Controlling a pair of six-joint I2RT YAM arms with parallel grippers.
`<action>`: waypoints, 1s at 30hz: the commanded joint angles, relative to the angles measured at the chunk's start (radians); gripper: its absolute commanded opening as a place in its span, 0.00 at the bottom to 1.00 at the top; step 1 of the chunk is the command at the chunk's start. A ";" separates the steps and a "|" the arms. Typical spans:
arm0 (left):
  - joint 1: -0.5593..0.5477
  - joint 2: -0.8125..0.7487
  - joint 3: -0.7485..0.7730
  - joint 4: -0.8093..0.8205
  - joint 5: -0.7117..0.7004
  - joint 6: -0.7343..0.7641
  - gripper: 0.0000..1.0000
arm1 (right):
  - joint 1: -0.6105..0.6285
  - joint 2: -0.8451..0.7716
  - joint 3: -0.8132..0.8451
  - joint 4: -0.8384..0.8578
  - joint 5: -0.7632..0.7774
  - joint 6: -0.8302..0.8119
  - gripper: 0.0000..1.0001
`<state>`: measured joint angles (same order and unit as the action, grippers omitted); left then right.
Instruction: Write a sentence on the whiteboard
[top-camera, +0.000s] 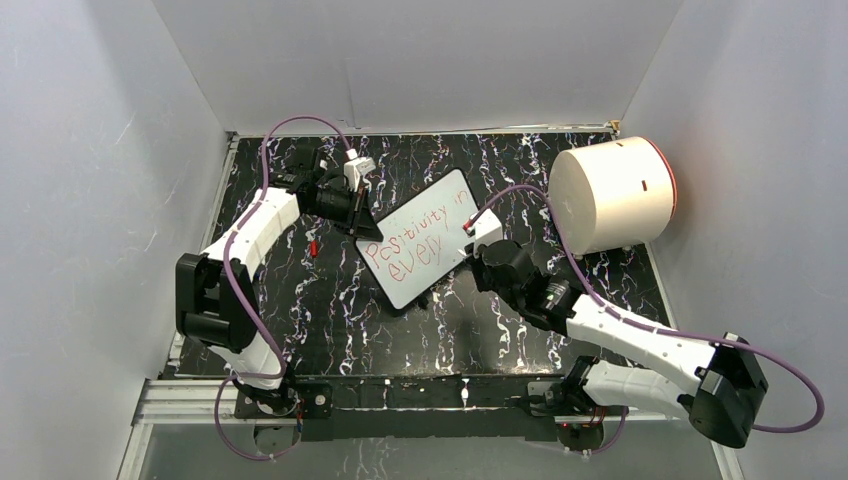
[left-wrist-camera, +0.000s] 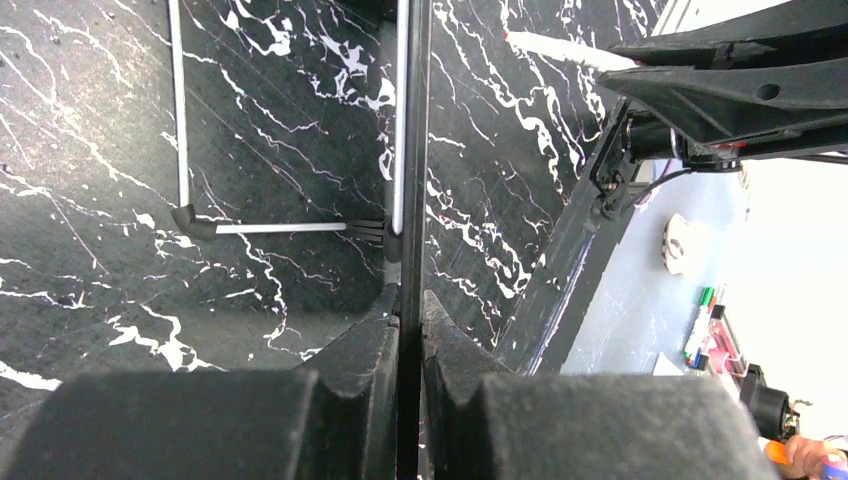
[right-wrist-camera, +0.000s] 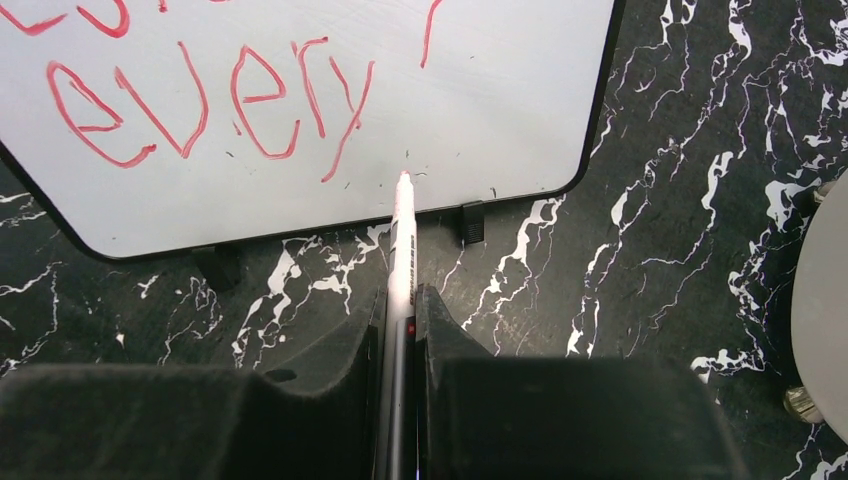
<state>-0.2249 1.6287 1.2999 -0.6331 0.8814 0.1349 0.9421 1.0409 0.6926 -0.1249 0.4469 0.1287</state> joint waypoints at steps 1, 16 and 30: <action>-0.001 0.022 0.033 -0.190 -0.099 0.068 0.00 | -0.003 -0.049 -0.010 0.034 -0.018 0.012 0.00; -0.004 0.000 0.256 -0.136 -0.131 -0.034 0.49 | -0.002 -0.050 -0.031 0.068 -0.018 0.007 0.00; -0.158 0.251 0.521 -0.085 -0.204 -0.102 0.59 | -0.003 -0.066 -0.047 0.105 0.005 -0.010 0.00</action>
<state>-0.3420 1.8343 1.7176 -0.6960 0.6956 0.0341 0.9421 1.0000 0.6449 -0.0784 0.4244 0.1257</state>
